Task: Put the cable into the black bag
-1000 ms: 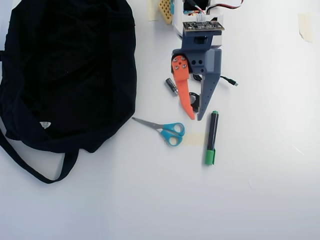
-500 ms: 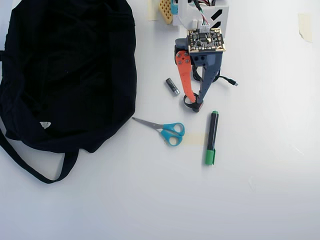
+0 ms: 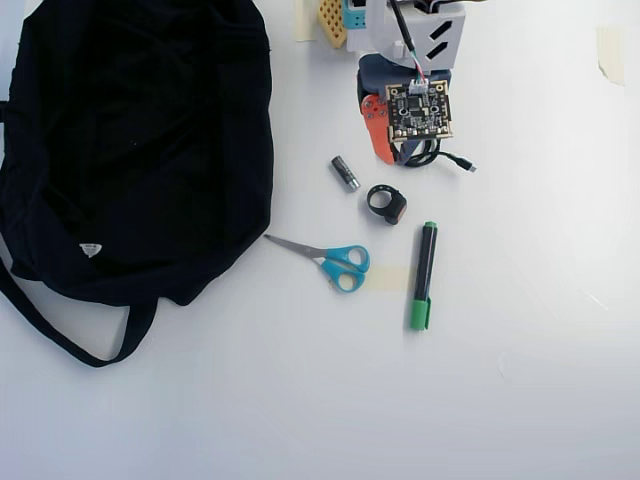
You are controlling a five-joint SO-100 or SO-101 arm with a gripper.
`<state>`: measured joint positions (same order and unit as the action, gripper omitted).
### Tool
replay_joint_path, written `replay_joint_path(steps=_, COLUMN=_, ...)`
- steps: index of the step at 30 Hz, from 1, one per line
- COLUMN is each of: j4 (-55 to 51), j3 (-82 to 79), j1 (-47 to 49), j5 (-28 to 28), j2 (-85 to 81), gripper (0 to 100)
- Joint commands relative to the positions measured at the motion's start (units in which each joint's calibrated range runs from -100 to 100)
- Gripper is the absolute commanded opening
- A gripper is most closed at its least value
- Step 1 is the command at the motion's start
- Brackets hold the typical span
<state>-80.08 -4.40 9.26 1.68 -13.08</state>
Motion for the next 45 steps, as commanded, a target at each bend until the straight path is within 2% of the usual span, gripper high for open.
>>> replay_joint_path(steps=1, j4=-5.97, j3=2.61, j1=0.39, j5=-0.22, j2=-1.45, gripper=2)
replay_joint_path(steps=10, j4=-14.50, j3=2.61, j1=0.61, j5=-0.48, j2=-1.45, gripper=2)
replay_joint_path(steps=14, j4=-16.91, j3=2.61, j1=0.32, j5=-3.00, j2=-1.45, gripper=2)
replay_joint_path(steps=35, j4=-18.89, j3=1.71, j1=2.41, j5=-3.05, j2=-1.45, gripper=2)
replay_joint_path(steps=45, j4=-19.06, j3=1.62, j1=6.90, j5=-2.47, j2=-1.45, gripper=2)
